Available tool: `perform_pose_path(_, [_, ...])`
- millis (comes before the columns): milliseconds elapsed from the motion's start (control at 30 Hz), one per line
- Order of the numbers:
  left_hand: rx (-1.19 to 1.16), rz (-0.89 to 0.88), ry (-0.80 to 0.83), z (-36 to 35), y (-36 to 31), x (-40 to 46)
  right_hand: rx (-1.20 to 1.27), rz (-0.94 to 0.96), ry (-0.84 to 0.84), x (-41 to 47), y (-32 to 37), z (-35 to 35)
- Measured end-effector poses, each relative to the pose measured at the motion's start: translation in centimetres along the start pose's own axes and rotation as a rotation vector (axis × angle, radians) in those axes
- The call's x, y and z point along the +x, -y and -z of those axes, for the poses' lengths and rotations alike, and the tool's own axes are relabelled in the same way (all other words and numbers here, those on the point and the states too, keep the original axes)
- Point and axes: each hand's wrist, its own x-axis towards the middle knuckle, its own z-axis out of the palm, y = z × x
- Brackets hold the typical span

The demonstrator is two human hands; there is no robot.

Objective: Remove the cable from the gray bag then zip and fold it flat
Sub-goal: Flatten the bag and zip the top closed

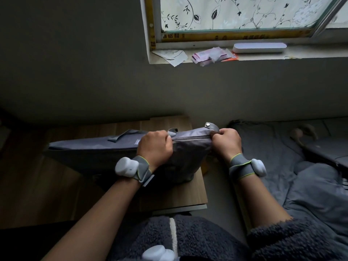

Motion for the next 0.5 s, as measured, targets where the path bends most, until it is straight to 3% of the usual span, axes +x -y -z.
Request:
perform_pose_path(100, [-0.047, -0.013, 0.015, 0.6, 0.5, 0.1, -0.153, 0.064, -0.051, -0.3, 1.2, 0.0])
perform_pose_path(200, [-0.114, 0.057, 0.008, 0.8, 0.5, -0.1, -0.360, 0.471, -0.256, -2.4, 3.0, -1.6])
perform_pose_path(267, [-0.144, 0.085, 0.011, 0.8, 0.7, -0.3, -0.448, 0.773, -0.132, -3.0, 4.5, -3.0])
perform_pose_path(367, [-0.165, 0.103, 0.003, 0.9, 0.5, -0.6, -0.573, 0.773, 0.240, -3.1, 5.3, -4.7])
perform_pose_path(500, [-0.161, 0.118, -0.008, 0.5, 0.1, -1.1, -0.554, 0.762, 0.223, -2.7, 4.9, -5.3])
